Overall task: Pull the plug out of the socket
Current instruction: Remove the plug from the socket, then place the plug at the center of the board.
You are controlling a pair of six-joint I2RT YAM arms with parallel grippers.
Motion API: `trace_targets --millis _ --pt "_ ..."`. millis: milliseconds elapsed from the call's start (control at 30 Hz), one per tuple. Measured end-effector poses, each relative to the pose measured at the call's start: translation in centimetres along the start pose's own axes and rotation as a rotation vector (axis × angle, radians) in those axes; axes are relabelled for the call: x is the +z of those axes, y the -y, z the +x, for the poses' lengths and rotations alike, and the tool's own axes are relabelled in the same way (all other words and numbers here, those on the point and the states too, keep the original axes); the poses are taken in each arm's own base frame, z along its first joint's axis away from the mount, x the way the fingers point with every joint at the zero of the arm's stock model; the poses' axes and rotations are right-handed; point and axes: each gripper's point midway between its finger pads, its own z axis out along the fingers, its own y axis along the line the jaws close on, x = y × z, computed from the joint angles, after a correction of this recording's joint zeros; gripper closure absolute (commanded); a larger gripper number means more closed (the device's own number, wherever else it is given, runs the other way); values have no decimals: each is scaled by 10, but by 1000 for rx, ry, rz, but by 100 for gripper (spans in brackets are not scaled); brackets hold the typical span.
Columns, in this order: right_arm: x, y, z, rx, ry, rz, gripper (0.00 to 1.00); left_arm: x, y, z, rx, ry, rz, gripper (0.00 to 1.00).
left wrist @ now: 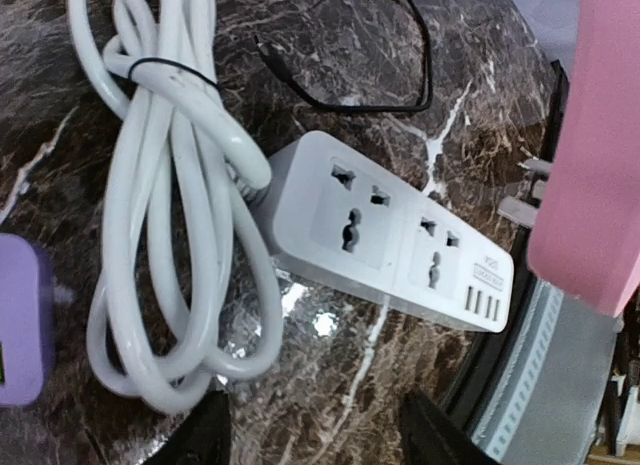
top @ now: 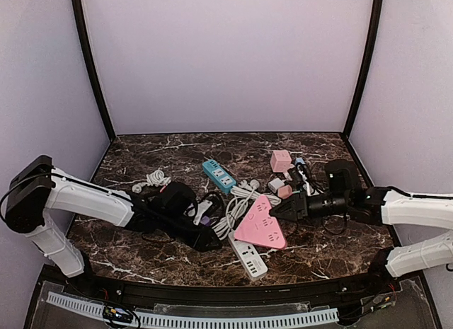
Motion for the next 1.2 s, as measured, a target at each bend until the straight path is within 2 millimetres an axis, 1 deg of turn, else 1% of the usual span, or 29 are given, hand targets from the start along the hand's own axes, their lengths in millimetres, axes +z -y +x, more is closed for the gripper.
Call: trace_targets --millis 67,133,233,267,333,433,533,667,767,833,933,1067,1133,1200 --pt "-13 -13 -12 -42 51 13 100 -14 3 -8 19 30 -12 24" --pt "-30 -30 -29 -97 117 24 100 -31 9 -19 39 67 -19 19" --pt "-51 -37 -52 -142 203 77 100 -62 15 -49 65 149 -37 14" --pt "-57 -37 -58 -156 225 103 100 -70 15 -56 72 165 -48 12" --pt "-67 -36 -70 -181 261 174 100 -92 13 -77 85 207 -84 10" --pt "-79 -38 -88 -230 302 270 100 -121 1 -100 93 253 -146 6" --pt "-85 -40 -107 -277 336 342 100 -153 -24 -116 75 289 -219 4" --pt "-83 -35 -133 -327 361 441 100 -190 -64 -125 31 317 -319 3" --pt "-72 -23 -150 -344 357 500 100 -211 -95 -125 -13 333 -385 3" --pt "-63 -11 -160 -343 349 527 100 -222 -111 -124 -39 345 -415 3" --pt "-51 11 -174 -330 342 563 100 -233 -124 -124 -61 377 -433 2" --pt "-39 36 -191 -310 350 587 100 -240 -135 -116 -80 407 -447 1" --pt "-35 45 -200 -303 363 576 100 -242 -142 -113 -97 415 -448 1" --pt "-32 52 -210 -295 379 556 100 -248 -153 -111 -126 433 -455 1"
